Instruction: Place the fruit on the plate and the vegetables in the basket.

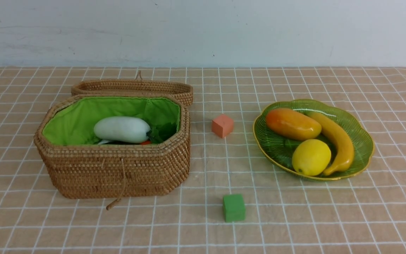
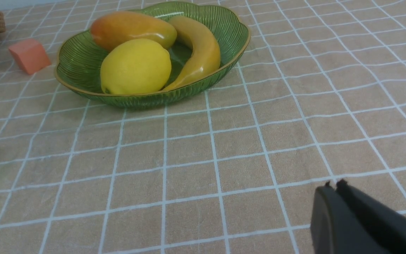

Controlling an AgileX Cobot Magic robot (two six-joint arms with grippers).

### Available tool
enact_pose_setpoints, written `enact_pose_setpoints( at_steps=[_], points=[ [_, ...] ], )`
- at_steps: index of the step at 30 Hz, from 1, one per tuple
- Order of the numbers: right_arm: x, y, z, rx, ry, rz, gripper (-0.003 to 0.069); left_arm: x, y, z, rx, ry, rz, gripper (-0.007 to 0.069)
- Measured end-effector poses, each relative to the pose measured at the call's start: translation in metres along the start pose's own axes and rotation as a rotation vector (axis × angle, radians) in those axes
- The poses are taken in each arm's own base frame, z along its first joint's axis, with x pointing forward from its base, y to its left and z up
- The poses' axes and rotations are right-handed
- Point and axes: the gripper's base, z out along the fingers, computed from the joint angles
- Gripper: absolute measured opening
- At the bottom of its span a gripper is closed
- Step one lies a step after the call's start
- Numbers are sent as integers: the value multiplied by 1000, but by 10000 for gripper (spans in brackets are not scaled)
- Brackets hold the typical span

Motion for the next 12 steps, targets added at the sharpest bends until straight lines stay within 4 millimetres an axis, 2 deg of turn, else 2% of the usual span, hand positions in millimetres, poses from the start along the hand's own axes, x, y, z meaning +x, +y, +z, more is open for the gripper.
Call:
enact_pose_setpoints(
  at_steps=[12],
  points=[
    [0,0,0,0,0,0,32,0,0,0,0,0,0,-1]
  ],
)
